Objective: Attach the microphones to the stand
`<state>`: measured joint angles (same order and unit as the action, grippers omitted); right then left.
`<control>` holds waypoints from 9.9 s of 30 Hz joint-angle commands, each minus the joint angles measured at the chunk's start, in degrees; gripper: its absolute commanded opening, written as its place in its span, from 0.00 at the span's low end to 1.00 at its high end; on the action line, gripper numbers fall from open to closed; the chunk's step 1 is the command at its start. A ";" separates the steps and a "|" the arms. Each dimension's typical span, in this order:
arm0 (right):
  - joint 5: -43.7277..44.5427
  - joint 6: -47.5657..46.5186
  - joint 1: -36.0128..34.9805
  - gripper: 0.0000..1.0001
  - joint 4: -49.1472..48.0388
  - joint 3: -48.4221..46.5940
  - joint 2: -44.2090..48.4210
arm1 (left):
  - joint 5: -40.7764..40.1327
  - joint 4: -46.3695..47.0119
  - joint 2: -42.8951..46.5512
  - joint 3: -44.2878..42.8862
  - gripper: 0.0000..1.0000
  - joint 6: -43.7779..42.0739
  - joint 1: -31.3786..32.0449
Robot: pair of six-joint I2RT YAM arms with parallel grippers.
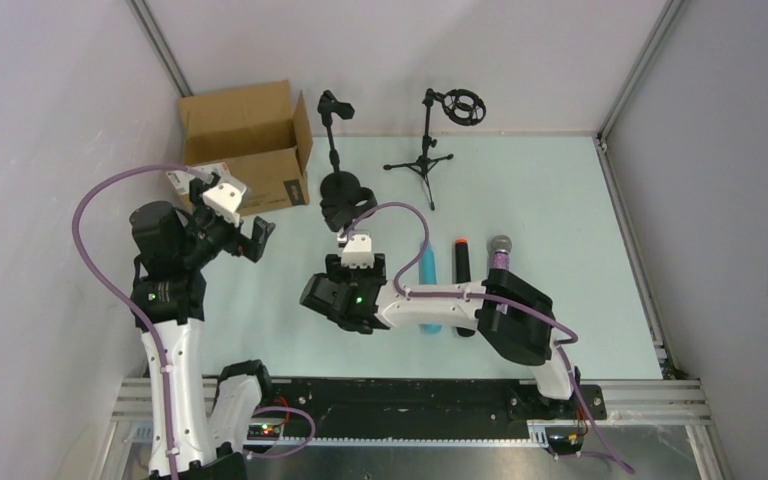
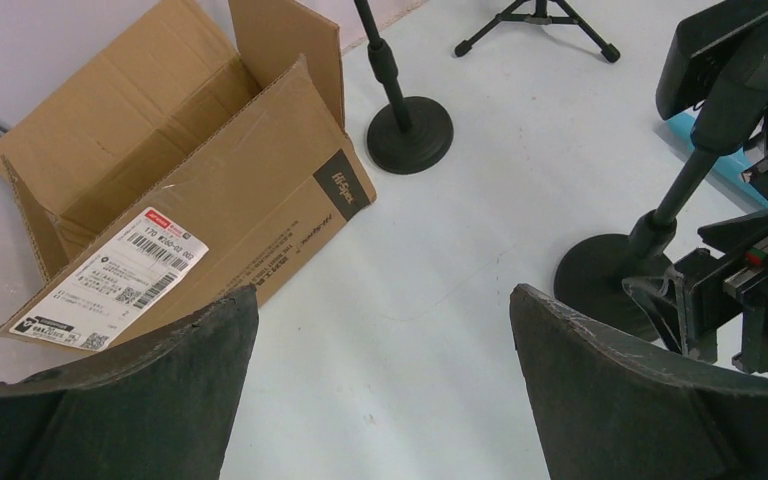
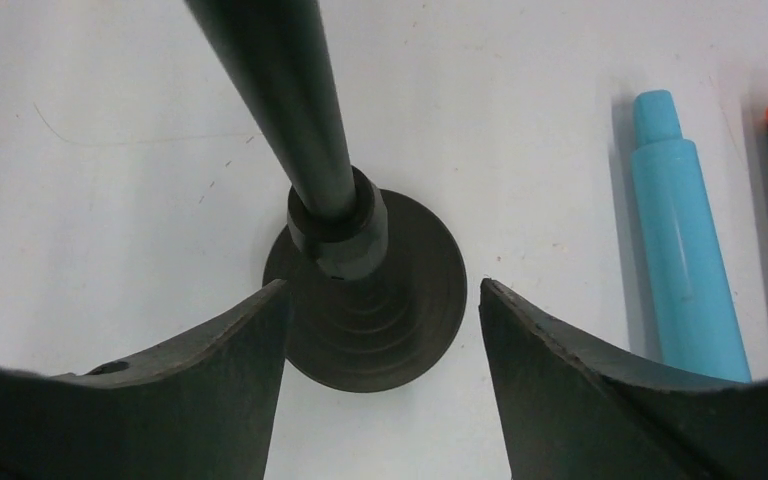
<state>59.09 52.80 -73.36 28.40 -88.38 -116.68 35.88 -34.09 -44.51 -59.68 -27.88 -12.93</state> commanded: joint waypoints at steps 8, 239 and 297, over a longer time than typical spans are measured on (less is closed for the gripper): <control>-3.30 -4.31 -1.55 0.82 2.30 0.91 8.91 | 7.57 -0.62 0.48 -1.92 1.00 2.76 -0.22; -90.88 -9.94 35.80 0.98 11.49 -31.85 35.02 | 10.66 7.06 5.27 -18.07 0.00 -20.49 17.22; -84.87 -31.31 16.97 0.09 -34.52 -16.54 31.28 | 8.31 15.73 4.95 -8.41 0.37 31.92 31.54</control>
<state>-28.88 20.64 -55.96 -3.29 -106.08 -87.64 45.21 -22.39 -39.68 -68.93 6.15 18.28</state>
